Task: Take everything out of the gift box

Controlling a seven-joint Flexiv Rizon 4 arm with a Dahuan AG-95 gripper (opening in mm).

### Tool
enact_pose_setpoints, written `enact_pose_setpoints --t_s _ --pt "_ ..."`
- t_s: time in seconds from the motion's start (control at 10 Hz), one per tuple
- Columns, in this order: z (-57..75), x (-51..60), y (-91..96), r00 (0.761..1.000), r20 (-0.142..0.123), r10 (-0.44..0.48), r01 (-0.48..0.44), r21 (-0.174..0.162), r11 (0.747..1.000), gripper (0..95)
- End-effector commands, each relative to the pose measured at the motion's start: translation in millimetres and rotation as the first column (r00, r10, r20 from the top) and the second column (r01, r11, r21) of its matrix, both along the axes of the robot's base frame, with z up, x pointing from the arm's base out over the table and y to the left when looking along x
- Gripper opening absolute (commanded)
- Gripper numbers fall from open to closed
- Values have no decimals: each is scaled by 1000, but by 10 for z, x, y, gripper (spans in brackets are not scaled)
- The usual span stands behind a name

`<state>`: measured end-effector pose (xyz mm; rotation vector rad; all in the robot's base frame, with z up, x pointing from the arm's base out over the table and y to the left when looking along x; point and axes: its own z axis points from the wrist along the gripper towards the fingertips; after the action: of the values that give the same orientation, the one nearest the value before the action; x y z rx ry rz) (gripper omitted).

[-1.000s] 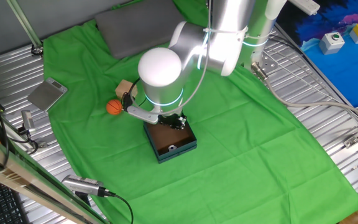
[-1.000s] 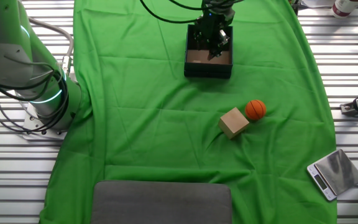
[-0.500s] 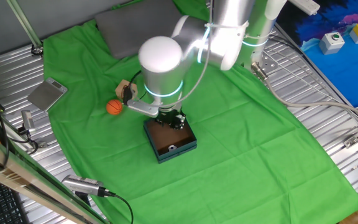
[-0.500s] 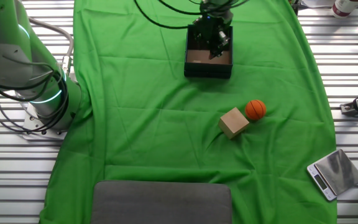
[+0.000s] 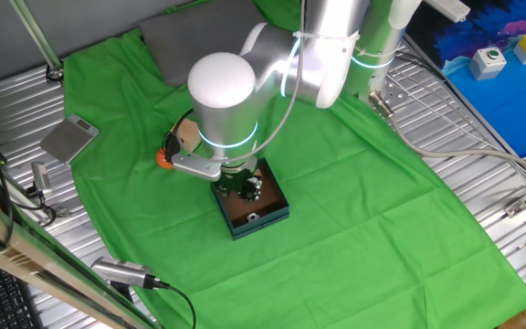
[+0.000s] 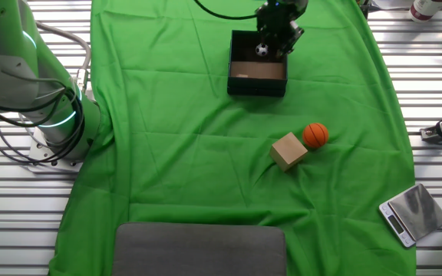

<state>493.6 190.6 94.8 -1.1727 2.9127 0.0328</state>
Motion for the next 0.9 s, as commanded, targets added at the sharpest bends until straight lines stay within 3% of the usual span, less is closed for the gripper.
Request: enact_pose_setpoints --t_s 0.1,0.9 --pt "37 64 24 1000 18 -9 9 4 1000 380" --pt "-92 94 174 998 23 -58 58 -4 998 380"
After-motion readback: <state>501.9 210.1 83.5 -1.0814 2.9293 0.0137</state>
